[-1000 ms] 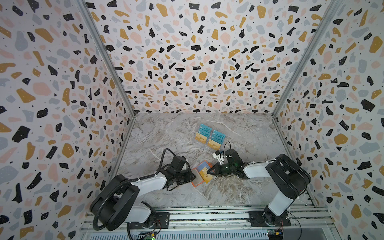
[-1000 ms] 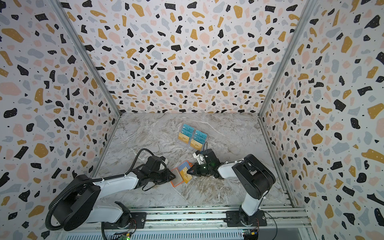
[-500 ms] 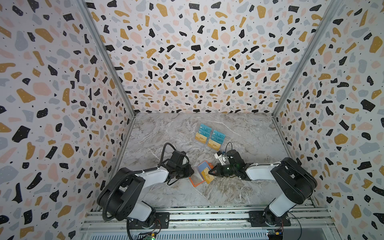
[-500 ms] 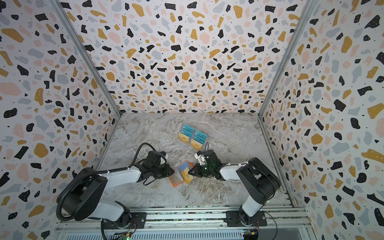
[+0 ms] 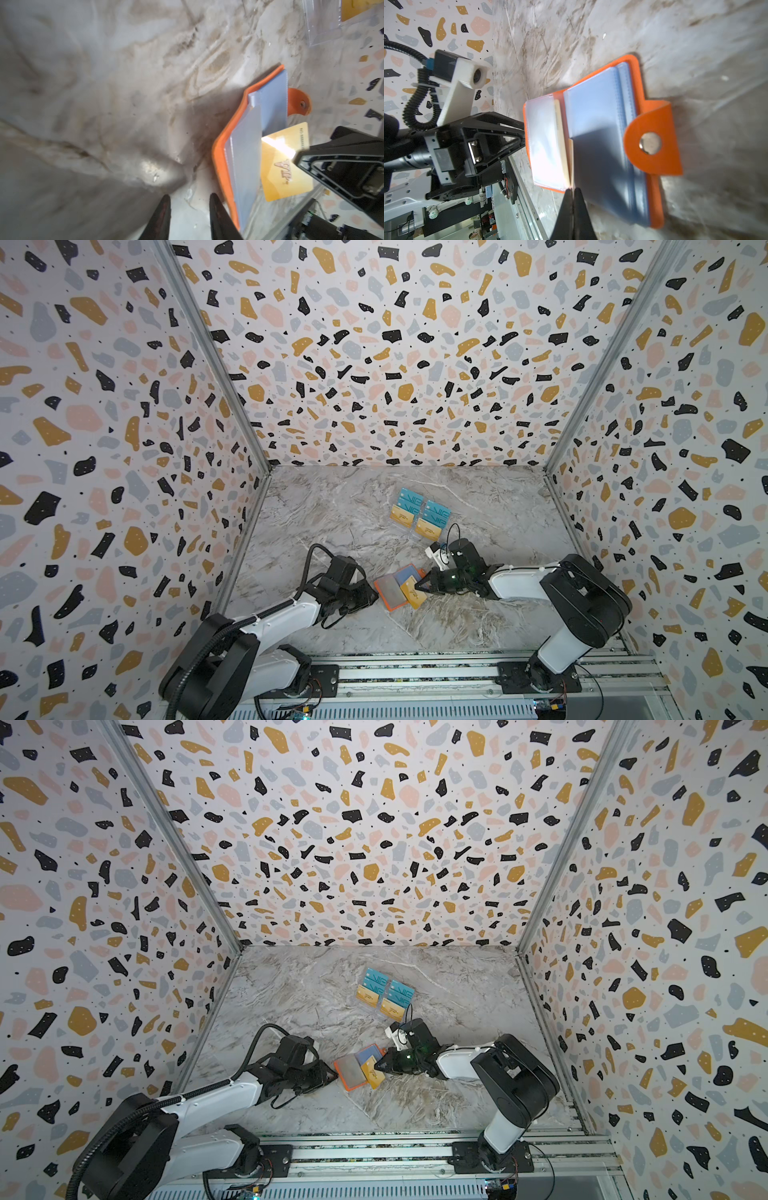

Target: Put the credit cards into the card holder

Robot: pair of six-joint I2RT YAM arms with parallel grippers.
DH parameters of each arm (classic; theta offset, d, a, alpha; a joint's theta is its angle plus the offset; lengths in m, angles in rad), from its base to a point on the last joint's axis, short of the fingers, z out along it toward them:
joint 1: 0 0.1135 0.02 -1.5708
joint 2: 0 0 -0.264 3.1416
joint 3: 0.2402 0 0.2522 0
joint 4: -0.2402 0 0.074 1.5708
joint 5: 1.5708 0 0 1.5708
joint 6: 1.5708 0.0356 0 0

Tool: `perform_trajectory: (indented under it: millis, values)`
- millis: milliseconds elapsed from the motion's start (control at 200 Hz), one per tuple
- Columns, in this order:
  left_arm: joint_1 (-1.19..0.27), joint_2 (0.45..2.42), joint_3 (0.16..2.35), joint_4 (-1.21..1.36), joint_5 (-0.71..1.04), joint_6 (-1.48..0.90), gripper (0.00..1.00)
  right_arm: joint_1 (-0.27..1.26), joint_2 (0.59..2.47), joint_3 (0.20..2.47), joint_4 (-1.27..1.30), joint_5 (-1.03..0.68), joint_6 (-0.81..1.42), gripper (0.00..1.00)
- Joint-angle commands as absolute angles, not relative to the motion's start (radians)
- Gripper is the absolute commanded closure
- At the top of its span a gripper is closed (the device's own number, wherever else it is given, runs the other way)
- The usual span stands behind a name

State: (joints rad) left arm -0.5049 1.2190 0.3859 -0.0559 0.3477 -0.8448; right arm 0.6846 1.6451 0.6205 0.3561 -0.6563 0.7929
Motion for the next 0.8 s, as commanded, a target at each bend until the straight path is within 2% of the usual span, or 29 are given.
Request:
perform_trajectory:
  millis: [0,75,180,230,395,796]
  values:
    - [-0.499,1.244,0.387,-0.014,0.358,-0.877,0.69,0.706,1.65,0.655,0.301,-0.63,0.766,1.0]
    - [-0.499,1.251,0.409,0.008,0.37,-0.878,0.74,0.72,1.643,0.657,0.279,-0.603,0.762,1.0]
    - [-0.499,1.27,0.434,0.047,0.385,-0.877,0.88,0.73,1.628,0.652,0.268,-0.577,0.764,1.0]
    - [-0.499,1.297,0.453,0.05,0.392,-0.877,0.9,0.733,1.623,0.65,0.259,-0.563,0.764,1.0]
    - [-0.499,1.41,0.529,0.063,0.432,-0.828,0.91,0.746,1.591,0.652,0.221,-0.516,0.765,1.0]
    - [-0.493,1.703,0.72,0.206,0.681,-0.769,0.88,0.791,1.556,0.65,0.238,-0.435,0.825,1.0]
